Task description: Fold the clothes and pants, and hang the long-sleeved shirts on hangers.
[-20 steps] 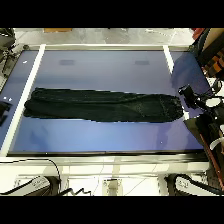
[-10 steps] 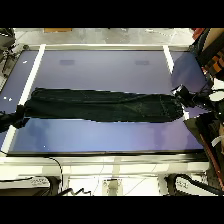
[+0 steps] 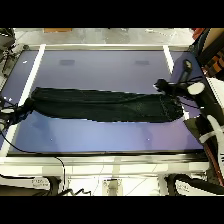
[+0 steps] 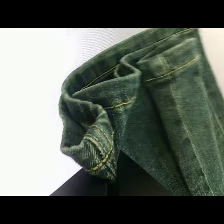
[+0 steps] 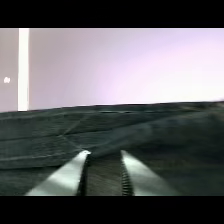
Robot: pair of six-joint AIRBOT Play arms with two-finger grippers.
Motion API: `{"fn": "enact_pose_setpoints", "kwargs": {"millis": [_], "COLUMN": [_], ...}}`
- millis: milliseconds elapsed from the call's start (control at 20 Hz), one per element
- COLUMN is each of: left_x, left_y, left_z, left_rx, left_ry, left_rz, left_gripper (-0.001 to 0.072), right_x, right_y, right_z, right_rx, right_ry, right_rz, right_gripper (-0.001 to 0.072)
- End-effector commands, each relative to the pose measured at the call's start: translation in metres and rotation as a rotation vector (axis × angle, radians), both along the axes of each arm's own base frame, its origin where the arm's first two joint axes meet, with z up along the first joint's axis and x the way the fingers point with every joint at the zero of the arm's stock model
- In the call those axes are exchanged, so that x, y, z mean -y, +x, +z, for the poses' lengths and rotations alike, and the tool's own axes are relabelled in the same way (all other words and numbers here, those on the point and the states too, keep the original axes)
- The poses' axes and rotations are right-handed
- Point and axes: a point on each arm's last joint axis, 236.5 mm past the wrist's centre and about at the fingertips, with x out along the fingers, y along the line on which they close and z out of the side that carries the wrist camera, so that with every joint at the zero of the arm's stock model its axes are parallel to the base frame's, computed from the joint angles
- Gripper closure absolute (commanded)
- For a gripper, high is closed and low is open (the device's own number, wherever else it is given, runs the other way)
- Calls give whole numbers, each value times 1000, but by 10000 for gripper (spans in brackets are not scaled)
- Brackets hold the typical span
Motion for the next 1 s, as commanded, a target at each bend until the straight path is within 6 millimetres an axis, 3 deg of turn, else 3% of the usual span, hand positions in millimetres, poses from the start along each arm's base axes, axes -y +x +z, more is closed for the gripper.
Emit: {"fn": "enact_pose_setpoints", "kwargs": {"millis": [0, 50, 150, 200, 400, 550, 700, 950], "left_x": [15, 28, 57, 72, 136, 187, 221, 253], "left_y": [30, 37, 43, 42, 23, -8, -31, -35], "left_z": [45, 66, 118, 146, 273, 344, 379, 381], "left_rx": [38, 43, 52, 77, 300, 455, 550, 578], "left_ry": [211, 264, 387, 428, 552, 610, 630, 614], "left_rz": [-175, -263, -438, -488, -560, -615, -661, -726], "left_gripper": [686, 687, 687, 686, 685, 685, 685, 684], "right_x": [-60, -81, -123, -145, -239, -308, -371, -454], "right_y": [13, 14, 20, 24, 36, 28, 2, -55], "right_z": [-19, -31, -42, -42, -16, 9, 3, -24], "right_rx": [31, 1, -20, -11, 87, 171, 125, 2], "right_ry": [-7, 13, 33, 35, 66, 128, 212, 325], "right_rz": [66, 83, 136, 172, 306, 374, 422, 486], "right_gripper": [490, 516, 655, 655, 655, 657, 657, 657]}}
